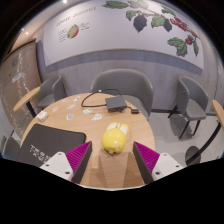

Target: Arrange mouse

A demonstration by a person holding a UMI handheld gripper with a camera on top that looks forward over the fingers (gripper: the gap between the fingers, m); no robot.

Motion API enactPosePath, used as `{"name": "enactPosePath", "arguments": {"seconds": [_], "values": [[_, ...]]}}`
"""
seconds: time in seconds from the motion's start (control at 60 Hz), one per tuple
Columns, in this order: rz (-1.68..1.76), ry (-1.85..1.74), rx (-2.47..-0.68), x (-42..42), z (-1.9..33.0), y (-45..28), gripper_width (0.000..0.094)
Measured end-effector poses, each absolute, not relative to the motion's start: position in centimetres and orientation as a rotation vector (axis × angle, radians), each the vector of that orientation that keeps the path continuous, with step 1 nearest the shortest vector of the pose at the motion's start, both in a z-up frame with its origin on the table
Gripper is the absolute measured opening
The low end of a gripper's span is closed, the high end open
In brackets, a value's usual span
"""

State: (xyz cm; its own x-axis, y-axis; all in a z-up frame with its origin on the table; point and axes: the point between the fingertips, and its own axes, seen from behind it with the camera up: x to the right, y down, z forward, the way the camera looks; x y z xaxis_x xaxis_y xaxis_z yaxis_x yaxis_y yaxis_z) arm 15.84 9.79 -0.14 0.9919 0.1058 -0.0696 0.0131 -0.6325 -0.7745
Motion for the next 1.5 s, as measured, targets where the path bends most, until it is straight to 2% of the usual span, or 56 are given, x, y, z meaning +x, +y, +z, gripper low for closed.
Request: {"name": "enactPosePath", "arguments": {"seconds": [0.117, 0.167, 0.2, 0.25, 0.267, 0.433, 0.533, 0.667, 0.733, 0.8, 0.917, 1.117, 1.183, 1.3, 1.333, 1.4, 1.5], "values": [[0.094, -0.100, -2.295, 15.4, -1.6, 12.3, 0.0842], [0.066, -0.112, -2.293, 15.5, -1.6, 13.4, 0.0802], [0.045, -0.117, -2.294, 16.0, -1.6, 13.7, 0.0741], [0.040, -0.094, -2.286, 15.8, -1.9, 14.7, 0.0557], [0.044, -0.084, -2.280, 15.7, -1.8, 14.9, 0.0529], [0.007, 0.016, -2.268, 16.6, -1.4, 14.7, 0.0371], [0.007, 0.065, -2.186, 15.9, 1.8, 13.6, 0.0368], [0.062, 0.071, -2.005, 9.1, 11.5, 10.2, 0.0367], [0.072, 0.030, -1.954, 4.5, 13.0, 8.2, 0.0366], [0.088, 0.003, -1.982, -0.4, 11.9, 6.6, 0.0364], [0.194, -0.008, -2.076, -7.5, 5.5, 3.5, 0.0365], [0.060, -0.035, -2.217, -7.4, -0.8, 3.0, 0.0365], [0.071, -0.022, -2.206, -7.3, -1.0, 3.1, 0.0385], [0.110, -0.165, -2.257, -7.5, -1.4, 2.5, 0.0517], [0.120, -0.230, -2.261, -7.5, -1.3, 1.8, 0.0603], [0.122, -0.307, -2.219, -6.8, 0.2, 1.1, 0.0856], [0.152, -0.409, -2.196, -5.0, 2.0, -2.0, 0.0859]]}}
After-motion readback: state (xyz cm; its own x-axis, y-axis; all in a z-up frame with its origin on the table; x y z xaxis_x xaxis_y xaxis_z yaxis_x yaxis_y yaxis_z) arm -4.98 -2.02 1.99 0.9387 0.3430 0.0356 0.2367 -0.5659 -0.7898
